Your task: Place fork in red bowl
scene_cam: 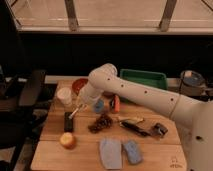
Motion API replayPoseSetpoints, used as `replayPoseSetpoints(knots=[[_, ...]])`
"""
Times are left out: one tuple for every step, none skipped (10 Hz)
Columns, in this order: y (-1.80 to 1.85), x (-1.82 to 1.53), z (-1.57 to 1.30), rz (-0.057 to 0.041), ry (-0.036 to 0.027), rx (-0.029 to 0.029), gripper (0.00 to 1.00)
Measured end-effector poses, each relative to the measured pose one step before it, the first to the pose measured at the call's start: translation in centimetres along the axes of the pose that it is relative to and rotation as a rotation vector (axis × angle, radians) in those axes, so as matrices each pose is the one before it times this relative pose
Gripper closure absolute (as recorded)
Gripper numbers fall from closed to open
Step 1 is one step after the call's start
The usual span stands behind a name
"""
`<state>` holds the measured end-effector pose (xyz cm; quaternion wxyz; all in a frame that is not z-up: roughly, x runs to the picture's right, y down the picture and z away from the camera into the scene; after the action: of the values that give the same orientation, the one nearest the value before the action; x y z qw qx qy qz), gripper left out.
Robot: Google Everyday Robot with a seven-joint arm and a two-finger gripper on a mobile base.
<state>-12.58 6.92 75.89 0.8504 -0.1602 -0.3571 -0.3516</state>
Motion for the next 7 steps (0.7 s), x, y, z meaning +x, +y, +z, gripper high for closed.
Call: replayPoseSetpoints(knots=[[-1.512,1.441,0.182,0.00198,-0.00521,0.01012,1.0],[-1.263,0.983,0.283,-0.00125,-0.00521,0.0082,1.0],[-0.729,0.939,0.157,0.0017,-0.0027,0.00344,1.0],[-0.453,0.482,0.099,0.0016,-0.00194,0.00347,1.0],[-0.073,-0.027,0.04,-0.00121,-0.00047,-0.00033,1.0],[0.025,0.027,-0.007,0.00031,0.0005,-0.00015,1.0],[0.035,0.043,-0.029,0.00049,0.00091,0.00007,1.0]])
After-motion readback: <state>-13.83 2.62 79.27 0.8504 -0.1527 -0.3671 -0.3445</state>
